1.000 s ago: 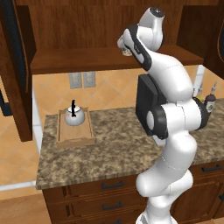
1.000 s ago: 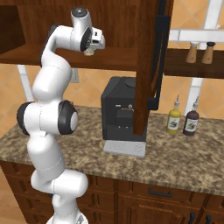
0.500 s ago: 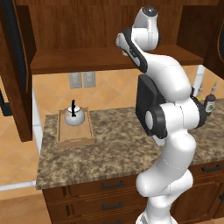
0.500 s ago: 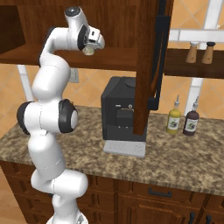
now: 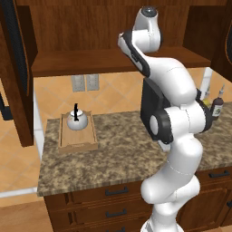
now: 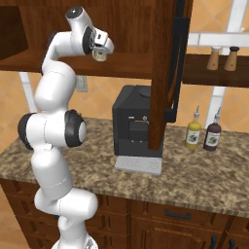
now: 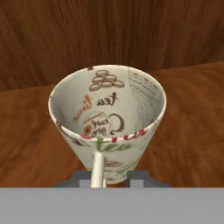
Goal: Pick the kettle from the counter and place it on the tray. Then pick the mug from the cabinet and place it on the tray. Then close the cabinet doors.
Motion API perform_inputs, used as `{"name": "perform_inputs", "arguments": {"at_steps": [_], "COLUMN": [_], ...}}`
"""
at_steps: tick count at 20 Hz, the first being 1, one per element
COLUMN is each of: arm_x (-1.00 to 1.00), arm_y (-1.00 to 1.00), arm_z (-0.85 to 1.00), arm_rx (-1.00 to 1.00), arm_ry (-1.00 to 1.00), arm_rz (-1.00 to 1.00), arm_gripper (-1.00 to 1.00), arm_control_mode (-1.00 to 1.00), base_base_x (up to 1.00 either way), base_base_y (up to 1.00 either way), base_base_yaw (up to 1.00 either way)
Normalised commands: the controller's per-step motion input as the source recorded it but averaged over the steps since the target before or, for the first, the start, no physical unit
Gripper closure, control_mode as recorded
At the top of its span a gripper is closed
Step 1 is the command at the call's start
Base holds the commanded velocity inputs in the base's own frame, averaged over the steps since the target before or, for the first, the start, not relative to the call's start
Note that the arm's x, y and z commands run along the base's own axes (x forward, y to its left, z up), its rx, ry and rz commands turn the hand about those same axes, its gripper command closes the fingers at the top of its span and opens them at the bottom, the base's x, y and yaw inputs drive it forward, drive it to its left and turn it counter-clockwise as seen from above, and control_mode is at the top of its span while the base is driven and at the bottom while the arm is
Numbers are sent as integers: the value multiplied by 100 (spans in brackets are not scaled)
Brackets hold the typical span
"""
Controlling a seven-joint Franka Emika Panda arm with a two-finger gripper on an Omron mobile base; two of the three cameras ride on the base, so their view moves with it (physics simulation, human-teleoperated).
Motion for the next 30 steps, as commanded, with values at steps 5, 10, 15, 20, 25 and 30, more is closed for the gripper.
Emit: {"name": "perform_inputs", "arguments": {"at_steps": [5, 10, 15, 20, 25, 30], "arm_x": [-1, -32, -88, -100, -98, -76], "arm_y": [0, 0, -3, 0, 0, 6], "arm_z": [0, -7, -7, -8, 0, 0], "arm_rx": [0, 0, 0, -1, -6, -19], "arm_ry": [-13, -14, -15, -11, -2, 0], "arm_rz": [-5, -1, 0, 2, 26, 84], "arm_gripper": [100, 100, 100, 100, 100, 100], "arm_control_mode": [-100, -100, -100, -100, -100, -100], "base_base_x": [0, 0, 0, 0, 0, 0], "base_base_y": [0, 0, 0, 0, 0, 0], "base_base_yaw": [0, 0, 0, 0, 0, 0]}}
